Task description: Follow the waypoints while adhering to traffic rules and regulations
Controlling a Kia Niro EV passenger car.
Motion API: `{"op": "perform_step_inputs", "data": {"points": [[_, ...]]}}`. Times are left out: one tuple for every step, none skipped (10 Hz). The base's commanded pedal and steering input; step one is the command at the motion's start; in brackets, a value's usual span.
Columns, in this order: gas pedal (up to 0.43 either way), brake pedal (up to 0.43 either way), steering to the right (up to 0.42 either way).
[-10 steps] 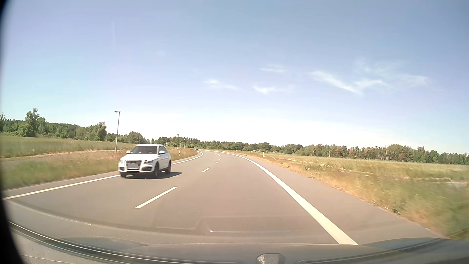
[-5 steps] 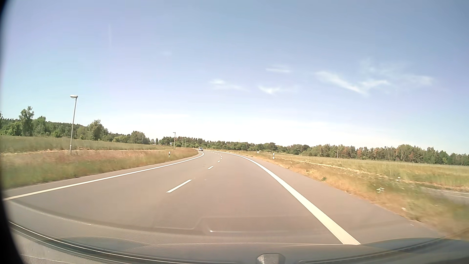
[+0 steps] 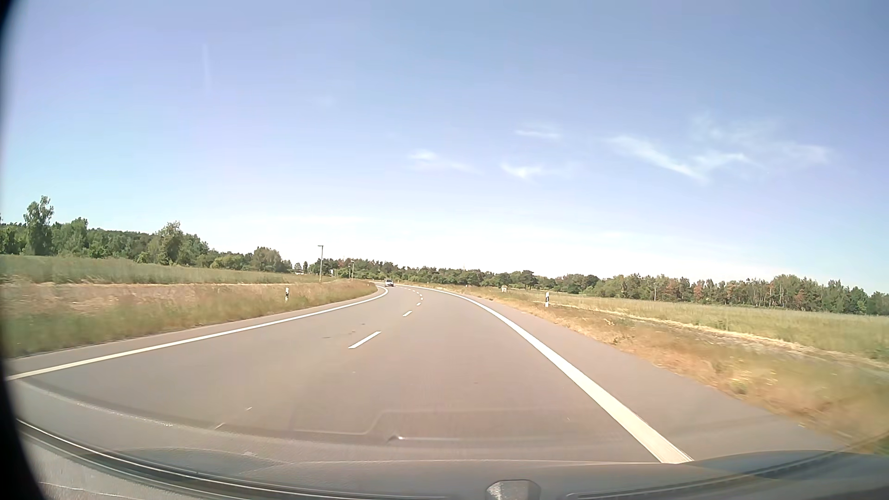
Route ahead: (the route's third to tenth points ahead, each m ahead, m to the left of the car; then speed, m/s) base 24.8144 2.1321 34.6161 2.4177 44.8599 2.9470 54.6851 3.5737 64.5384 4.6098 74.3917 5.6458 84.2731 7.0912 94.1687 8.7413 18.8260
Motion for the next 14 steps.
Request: {"op": "perform_step_inputs", "data": {"points": [[0.087,0.024,-0.007],[0.087,0.024,-0.007],[0.087,0.024,-0.005],[0.087,0.024,-0.003],[0.087,0.024,-0.001],[0.087,0.024,-0.001],[0.087,0.024,-0.001],[0.087,0.024,-0.001],[0.087,0.024,-0.002],[0.087,0.024,-0.002],[0.087,0.024,-0.002],[0.087,0.024,-0.003],[0.087,0.024,-0.003],[0.087,0.024,-0.004]]}}
